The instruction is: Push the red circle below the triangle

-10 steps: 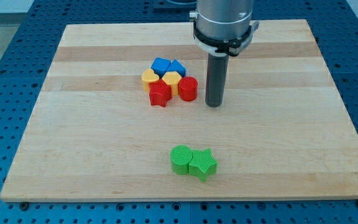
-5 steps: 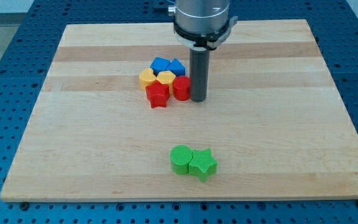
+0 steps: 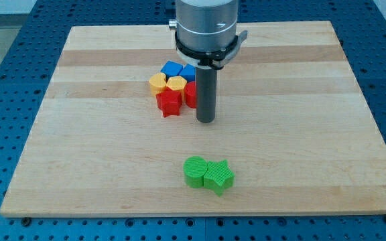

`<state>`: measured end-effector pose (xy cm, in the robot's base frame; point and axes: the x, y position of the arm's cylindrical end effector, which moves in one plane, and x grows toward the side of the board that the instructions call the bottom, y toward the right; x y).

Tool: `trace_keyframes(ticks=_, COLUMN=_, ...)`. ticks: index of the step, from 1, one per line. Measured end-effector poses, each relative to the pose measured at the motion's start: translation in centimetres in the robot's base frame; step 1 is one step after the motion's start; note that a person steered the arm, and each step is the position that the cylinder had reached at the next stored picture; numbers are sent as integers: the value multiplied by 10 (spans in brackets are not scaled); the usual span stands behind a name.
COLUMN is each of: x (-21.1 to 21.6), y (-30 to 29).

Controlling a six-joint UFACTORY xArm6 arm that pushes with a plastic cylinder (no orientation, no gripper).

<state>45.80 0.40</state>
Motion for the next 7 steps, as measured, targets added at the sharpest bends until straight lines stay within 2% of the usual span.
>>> trace_keyframes(ticks=4, x=-8, y=-19)
trace_keyframes(ticks=7, x=-32, y=-24)
